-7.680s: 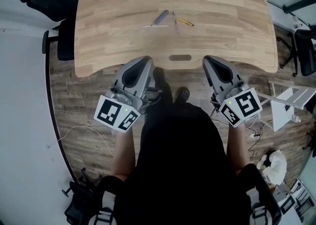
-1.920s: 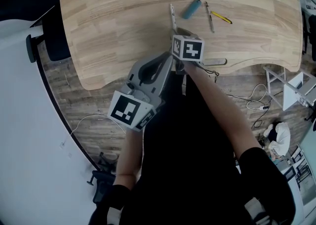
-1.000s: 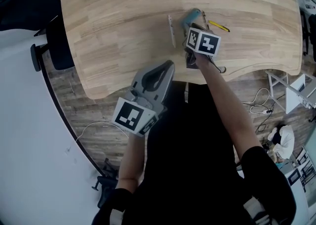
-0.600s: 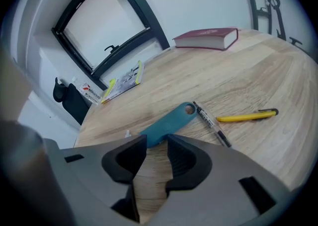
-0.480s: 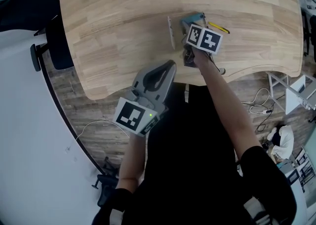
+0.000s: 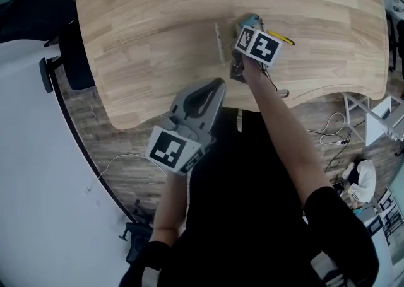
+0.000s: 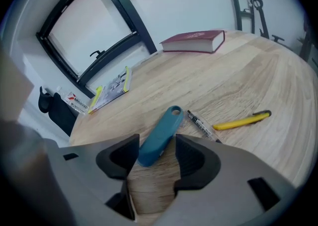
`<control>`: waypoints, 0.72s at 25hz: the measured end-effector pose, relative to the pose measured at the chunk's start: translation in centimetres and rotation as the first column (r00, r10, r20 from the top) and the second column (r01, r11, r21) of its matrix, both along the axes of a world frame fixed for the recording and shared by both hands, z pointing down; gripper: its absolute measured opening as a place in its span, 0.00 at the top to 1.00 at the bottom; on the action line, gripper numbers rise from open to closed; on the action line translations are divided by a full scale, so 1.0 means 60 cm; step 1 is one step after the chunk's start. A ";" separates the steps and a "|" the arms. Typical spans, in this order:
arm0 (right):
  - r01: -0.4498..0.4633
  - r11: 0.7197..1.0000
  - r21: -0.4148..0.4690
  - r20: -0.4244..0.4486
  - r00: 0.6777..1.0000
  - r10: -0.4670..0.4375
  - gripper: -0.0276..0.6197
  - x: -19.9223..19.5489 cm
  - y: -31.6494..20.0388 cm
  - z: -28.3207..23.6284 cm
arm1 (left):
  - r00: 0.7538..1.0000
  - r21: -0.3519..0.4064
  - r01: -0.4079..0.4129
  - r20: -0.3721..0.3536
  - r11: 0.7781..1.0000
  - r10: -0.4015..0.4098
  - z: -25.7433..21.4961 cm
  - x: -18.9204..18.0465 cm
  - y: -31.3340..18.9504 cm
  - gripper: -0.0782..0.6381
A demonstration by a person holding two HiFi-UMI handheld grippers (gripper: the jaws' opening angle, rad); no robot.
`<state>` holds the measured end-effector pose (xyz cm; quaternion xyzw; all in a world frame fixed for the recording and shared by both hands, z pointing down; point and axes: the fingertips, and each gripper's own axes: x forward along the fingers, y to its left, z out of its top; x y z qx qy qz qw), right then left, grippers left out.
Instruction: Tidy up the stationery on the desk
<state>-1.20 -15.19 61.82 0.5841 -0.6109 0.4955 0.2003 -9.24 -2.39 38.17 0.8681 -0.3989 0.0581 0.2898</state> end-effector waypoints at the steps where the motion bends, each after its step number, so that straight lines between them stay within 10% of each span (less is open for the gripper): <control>1: 0.009 1.000 -0.002 -0.023 1.000 -0.009 0.59 0.000 0.000 0.001 | 1.000 0.001 0.001 0.001 1.000 -0.001 0.000 -0.001 0.000 0.84; 8: 0.092 0.996 -0.011 -0.115 0.989 -0.092 0.75 0.011 0.006 0.007 | 1.000 0.000 0.004 -0.003 1.000 -0.004 -0.001 -0.003 0.001 0.84; 18: 0.206 0.978 0.045 -0.025 0.978 -0.205 0.84 -0.008 0.019 -0.014 | 1.000 0.015 0.000 -0.007 1.000 0.000 -0.007 0.002 0.003 0.84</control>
